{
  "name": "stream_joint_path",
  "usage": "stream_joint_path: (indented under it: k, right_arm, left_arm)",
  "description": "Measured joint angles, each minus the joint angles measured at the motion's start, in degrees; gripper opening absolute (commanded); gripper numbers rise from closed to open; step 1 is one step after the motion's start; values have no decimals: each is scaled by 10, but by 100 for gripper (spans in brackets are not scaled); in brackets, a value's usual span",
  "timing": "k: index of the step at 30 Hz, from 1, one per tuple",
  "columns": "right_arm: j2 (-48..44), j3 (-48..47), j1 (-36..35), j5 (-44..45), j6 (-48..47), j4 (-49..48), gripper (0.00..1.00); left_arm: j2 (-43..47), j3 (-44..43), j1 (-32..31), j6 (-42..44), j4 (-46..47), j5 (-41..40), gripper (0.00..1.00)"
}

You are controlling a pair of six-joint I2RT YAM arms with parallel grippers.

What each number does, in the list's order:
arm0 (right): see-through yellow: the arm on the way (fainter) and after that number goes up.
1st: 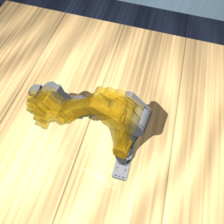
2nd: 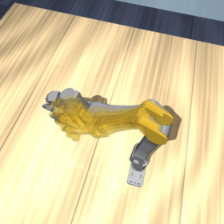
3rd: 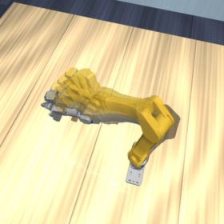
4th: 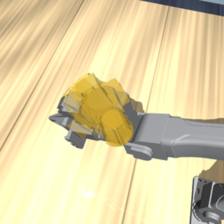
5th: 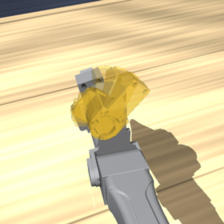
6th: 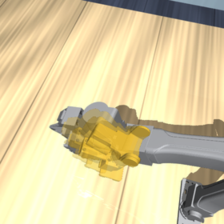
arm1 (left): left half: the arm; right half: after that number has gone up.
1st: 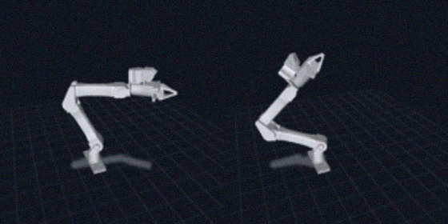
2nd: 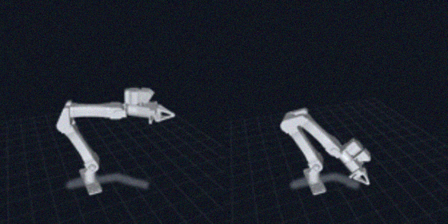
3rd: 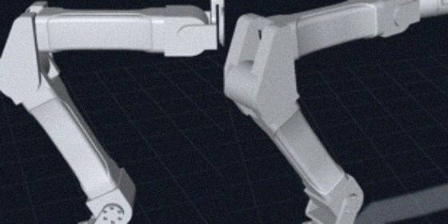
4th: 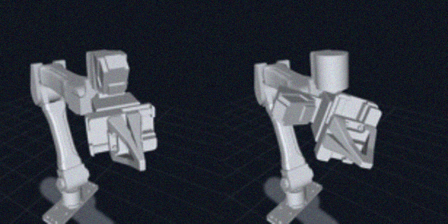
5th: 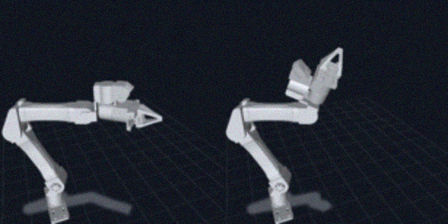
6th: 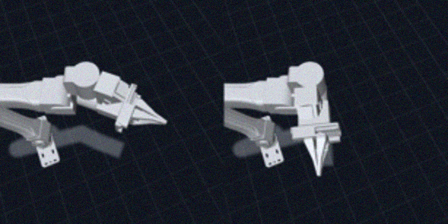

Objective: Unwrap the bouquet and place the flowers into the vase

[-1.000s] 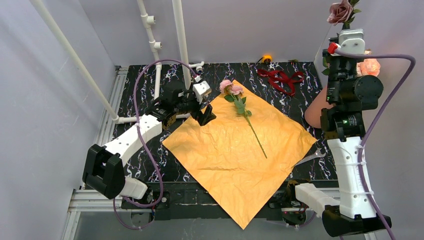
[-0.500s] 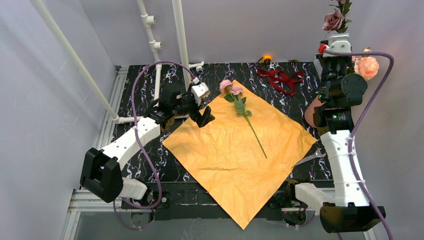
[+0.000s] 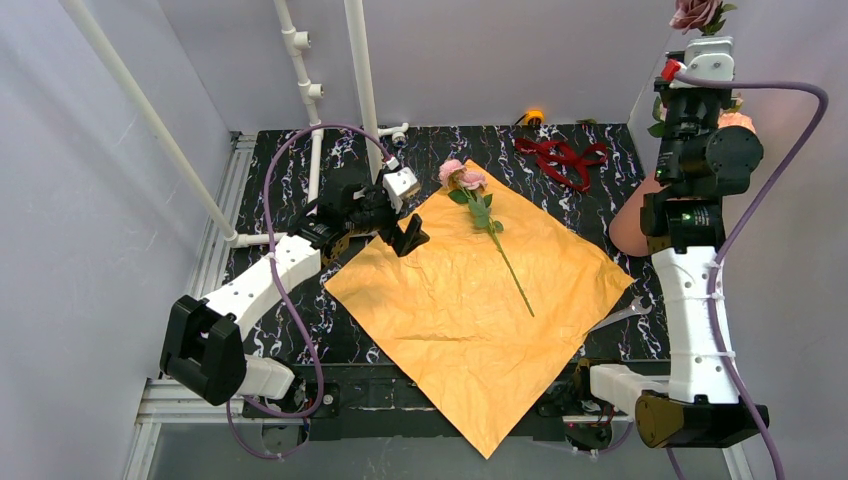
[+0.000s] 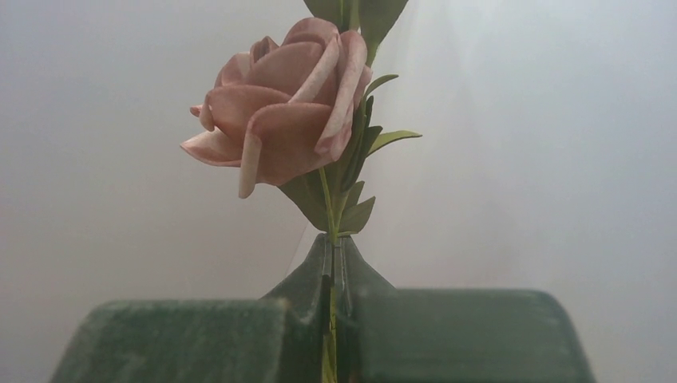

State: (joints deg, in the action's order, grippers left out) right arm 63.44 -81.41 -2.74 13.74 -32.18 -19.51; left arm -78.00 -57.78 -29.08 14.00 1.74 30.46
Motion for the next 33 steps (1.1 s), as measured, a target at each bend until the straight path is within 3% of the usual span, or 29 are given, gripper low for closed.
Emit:
stream_joint_path:
  k: [12,21,33]
  right_arm:
    - [1,-16,7,-2,-12,17,1]
    - [-6,110,98,-28,87,-13,1]
    - [-38,199,102,-17,108,-13,1]
  left_arm:
    - [0,0,0,-1,0,0,98]
    - [0,0,0,0,-1,0,98]
    - [-35,-30,4,6,-3,2,98]
